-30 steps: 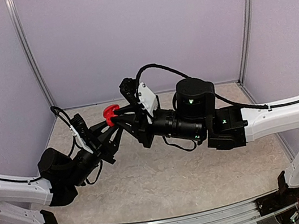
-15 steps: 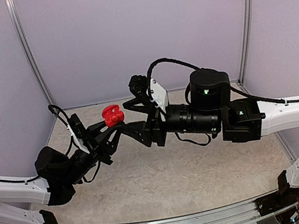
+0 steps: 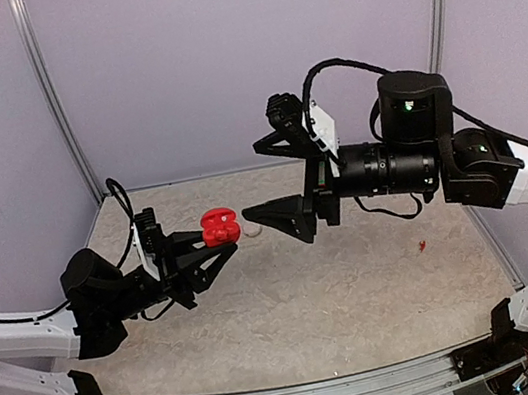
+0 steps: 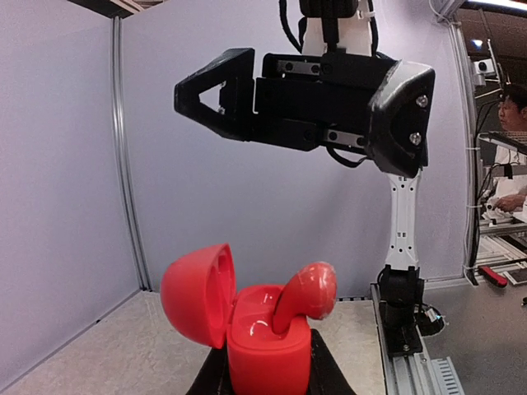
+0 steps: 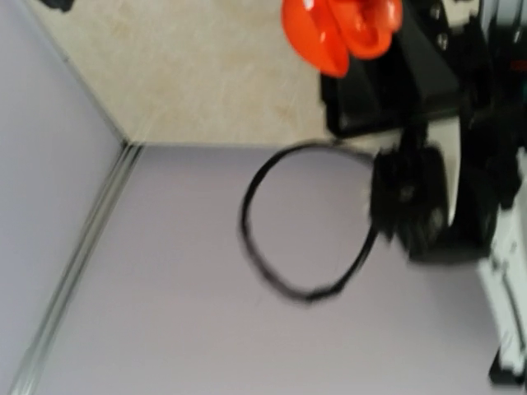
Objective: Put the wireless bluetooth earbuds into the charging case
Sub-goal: Adjust the left earbud in the left side groove of the charging case.
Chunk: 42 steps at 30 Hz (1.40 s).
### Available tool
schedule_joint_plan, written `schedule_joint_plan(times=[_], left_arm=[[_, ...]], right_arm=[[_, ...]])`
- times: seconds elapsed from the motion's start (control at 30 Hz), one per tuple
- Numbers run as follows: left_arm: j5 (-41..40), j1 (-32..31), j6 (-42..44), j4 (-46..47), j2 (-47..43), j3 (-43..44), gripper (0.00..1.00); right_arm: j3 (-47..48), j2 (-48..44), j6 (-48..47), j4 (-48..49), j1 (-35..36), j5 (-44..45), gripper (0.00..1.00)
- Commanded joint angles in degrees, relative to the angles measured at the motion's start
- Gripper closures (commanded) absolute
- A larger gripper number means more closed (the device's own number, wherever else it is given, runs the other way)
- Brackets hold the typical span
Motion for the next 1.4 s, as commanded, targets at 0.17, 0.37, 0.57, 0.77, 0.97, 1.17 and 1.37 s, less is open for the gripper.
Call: schedule_joint_plan(times=[0.17,0.37,0.57,0.77,0.97,1.17,1.37], left_arm=[[10.99,0.26,-3.67,-1.80,0.98,3.70,0.96],[12.95,0.20,-3.76,-2.14,2.27,4.56,0.97],[13.46,0.15,-3.67,-1.88,3.01,4.92,0.97],[13.06,0.02,-2.69,-2.72,3.03,5.01,0.97],[12.81,-0.33,-2.11,-3.18,3.09,5.09,0.97],[12.78,-0.77,-1.49,-3.55,3.34,5.27,0.97],[12.57,-1.25,-0.30,-4.69,3.72,5.83,0.97]], right_arm=[[4.24,4.65,-4.44,-12.59,-0.11,-5.61,0.01],[4.34,5.06,-4.60,-12.81,-0.11,-6.95,0.02],[4.03,5.57,-4.04,-11.88,-0.10,-8.20,0.03],[4.34,6.57,-3.72,-11.58,-0.10,-7.56,0.04],[4.77,7.06,-2.64,-10.51,-0.08,-6.55,0.04],[4.88,7.43,-2.21,-10.23,-0.17,-7.74,0.05],[4.77,7.37,-2.00,-9.92,-0.61,-8.36,0.04]])
